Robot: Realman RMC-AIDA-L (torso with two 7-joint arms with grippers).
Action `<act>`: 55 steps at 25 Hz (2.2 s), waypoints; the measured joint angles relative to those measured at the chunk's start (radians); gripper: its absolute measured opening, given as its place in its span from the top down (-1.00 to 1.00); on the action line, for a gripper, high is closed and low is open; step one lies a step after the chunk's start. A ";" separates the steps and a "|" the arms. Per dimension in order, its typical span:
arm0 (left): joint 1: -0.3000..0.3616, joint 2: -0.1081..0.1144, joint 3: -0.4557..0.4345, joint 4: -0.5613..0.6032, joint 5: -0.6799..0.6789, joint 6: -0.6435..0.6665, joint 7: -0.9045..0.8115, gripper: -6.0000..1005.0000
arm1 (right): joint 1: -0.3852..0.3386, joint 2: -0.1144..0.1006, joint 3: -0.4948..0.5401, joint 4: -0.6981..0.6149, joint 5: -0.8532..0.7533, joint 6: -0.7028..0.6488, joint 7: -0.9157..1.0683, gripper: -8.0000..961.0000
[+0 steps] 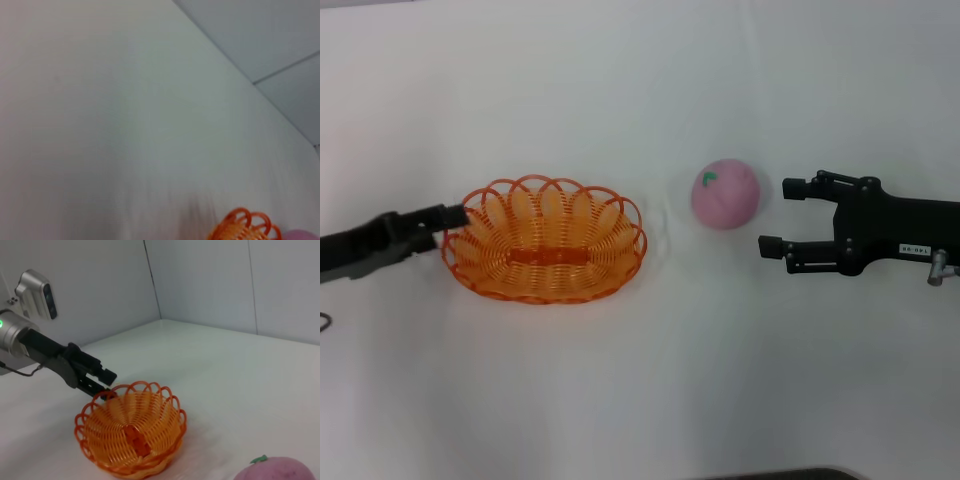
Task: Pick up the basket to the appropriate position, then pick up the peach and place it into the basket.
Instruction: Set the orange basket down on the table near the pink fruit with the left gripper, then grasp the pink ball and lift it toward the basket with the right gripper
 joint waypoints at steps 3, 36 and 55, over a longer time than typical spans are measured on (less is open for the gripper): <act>-0.006 0.004 -0.066 0.006 0.001 0.026 0.079 -0.19 | 0.002 0.000 0.005 0.000 0.000 -0.003 0.002 -0.97; 0.047 -0.001 -0.266 -0.271 0.080 0.361 1.357 -0.56 | 0.033 -0.004 0.005 0.000 0.003 -0.021 0.043 -0.97; 0.057 0.001 -0.308 -0.285 0.077 0.390 1.384 -0.56 | 0.209 -0.127 -0.006 -0.132 -0.076 -0.218 0.918 -0.97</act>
